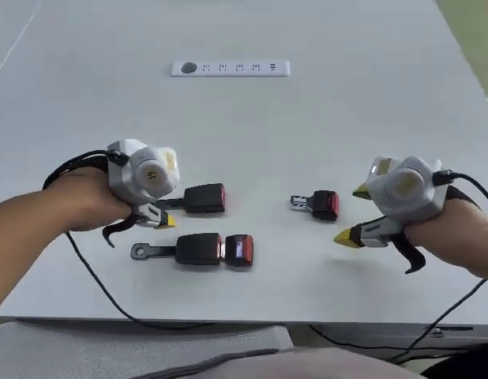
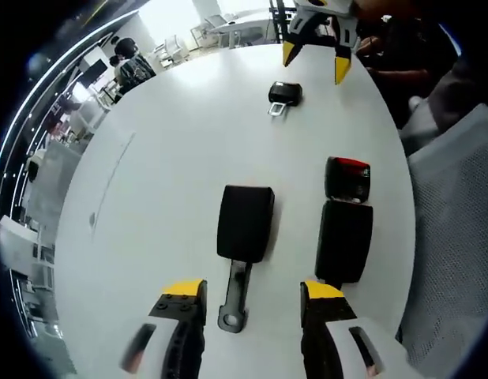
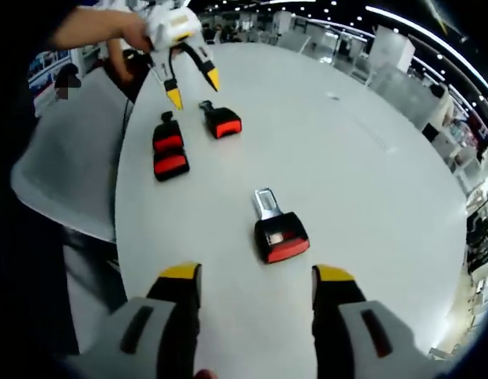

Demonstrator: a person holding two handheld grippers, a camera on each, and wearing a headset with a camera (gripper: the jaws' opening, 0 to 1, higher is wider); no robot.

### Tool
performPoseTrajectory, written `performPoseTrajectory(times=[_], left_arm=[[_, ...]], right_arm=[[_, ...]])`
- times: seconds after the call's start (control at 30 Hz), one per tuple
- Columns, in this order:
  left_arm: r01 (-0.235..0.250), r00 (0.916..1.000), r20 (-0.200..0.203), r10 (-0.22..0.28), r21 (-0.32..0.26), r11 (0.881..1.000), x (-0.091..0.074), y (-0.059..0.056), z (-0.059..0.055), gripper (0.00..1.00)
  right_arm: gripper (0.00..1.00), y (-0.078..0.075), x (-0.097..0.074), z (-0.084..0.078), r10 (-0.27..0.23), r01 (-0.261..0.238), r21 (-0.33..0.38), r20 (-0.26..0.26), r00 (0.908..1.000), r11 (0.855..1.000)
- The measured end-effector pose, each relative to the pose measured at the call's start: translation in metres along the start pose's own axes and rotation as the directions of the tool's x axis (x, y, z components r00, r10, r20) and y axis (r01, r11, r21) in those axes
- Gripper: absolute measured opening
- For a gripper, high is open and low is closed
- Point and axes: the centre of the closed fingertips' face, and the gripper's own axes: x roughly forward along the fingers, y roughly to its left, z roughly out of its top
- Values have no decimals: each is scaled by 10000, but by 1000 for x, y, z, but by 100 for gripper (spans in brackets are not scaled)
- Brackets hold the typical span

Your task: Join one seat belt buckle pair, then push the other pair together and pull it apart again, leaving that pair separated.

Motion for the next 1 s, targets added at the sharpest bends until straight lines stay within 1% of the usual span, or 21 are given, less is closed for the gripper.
performPoseTrajectory(times=[0.03, 0.17, 0.2, 0.23, 0.27, 0.37, 0.4, 0.43, 0.47, 0.5, 0.53, 0.57, 0.6, 0.63, 0.7, 0.73, 0.8, 0.9, 0.93, 0.97, 1.0], left_arm=[[-85, 9998, 175, 92, -383, 9992, -4, -3, -4, 53], [-468, 9979, 412, 500, -753, 9961, -18, -12, -18, 58], [-518, 9973, 479, 557, -793, 9955, -21, -17, -22, 58], [-544, 9965, 597, 593, -815, 9952, -24, -20, -23, 58], [-638, 9933, 896, 736, -1068, 9922, -27, -23, -23, 59], [-733, 9881, 1190, 978, -1949, 9781, -35, -29, -30, 68], [-861, 9857, 1233, 1147, -2165, 9725, -39, -30, -33, 72], [-1212, 9801, 1243, 1550, -2444, 9621, -44, -27, -39, 77], [-1203, 9791, 1278, 1583, -2634, 9572, -47, -29, -42, 81], [-1014, 9806, 1310, 1458, -2971, 9495, -50, -34, -47, 82], [-957, 9810, 1332, 1408, -2986, 9496, -53, -36, -50, 81], [-972, 9794, 1403, 1452, -3026, 9481, -57, -38, -54, 81], [-985, 9777, 1470, 1501, -3108, 9454, -61, -39, -57, 81], [-954, 9751, 1598, 1535, -3225, 9418, -65, -42, -59, 82], [-929, 9698, 1791, 1654, -3554, 9301, -72, -44, -64, 84], [-913, 9670, 1863, 1739, -3837, 9189, -75, -46, -68, 86], [-878, 9623, 1999, 1843, -4131, 9064, -81, -48, -75, 89], [-827, 9583, 2104, 1931, -4427, 8928, -84, -50, -83, 94], [-846, 9563, 2099, 2033, -4671, 8801, -84, -50, -88, 97], [-922, 9537, 2058, 2192, -4936, 8648, -84, -50, -93, 99], [-1005, 9507, 2058, 2321, -5036, 8581, -84, -48, -96, 100]], right_arm=[[59, 3, -3, -1, 11, -11, -2, 13, 10000, 10000], [62, 16, -12, 5, 68, -77, 178, 525, 9986, 9998], [63, 20, -14, 9, 55, -68, 171, 741, 9972, 9998], [64, 21, -16, 11, 1, -12, 123, 845, 9964, 9999], [65, 24, -18, 12, -49, 37, 138, 921, 9957, 9999], [66, 26, -21, 12, -141, 86, 469, 1192, 9928, 9989], [67, 28, -22, 12, -105, 40, 518, 1254, 9921, 9986], [68, 32, -23, 11, -94, 17, 591, 1295, 9915, 9983], [68, 33, -25, 10, -109, 29, 610, 1313, 9913, 9981], [69, 35, -27, 9, -153, 57, 684, 1413, 9899, 9976], [71, 37, -28, 9, -122, 5, 775, 1508, 9885, 9970], [73, 42, -31, 12, 34, -227, 1002, 1885, 9821, 9947], [74, 43, -33, 13, 15, -250, 1109, 2071, 9783, 9935], [75, 43, -38, 9, -60, -158, 1059, 2021, 9793, 9943], [77, 43, -42, 7, -135, -127, 1236, 2081, 9780, 9922], [79, 43, -45, 4, -174, -129, 1407, 2123, 9771, 9900], [81, 42, -51, 1, -303, -29, 1510, 2167, 9758, 9885], [84, 39, -55, -1, -551, 170, 1706, 2216, 9736, 9852], [86, 33, -57, 2, -960, 495, 1832, 2543, 9623, 9818], [87, 33, -56, 5, -1010, 515, 1803, 2772, 9555, 9823], [90, 33, -55, 7, -1113, 587, 1798, 2980, 9481, 9819]])
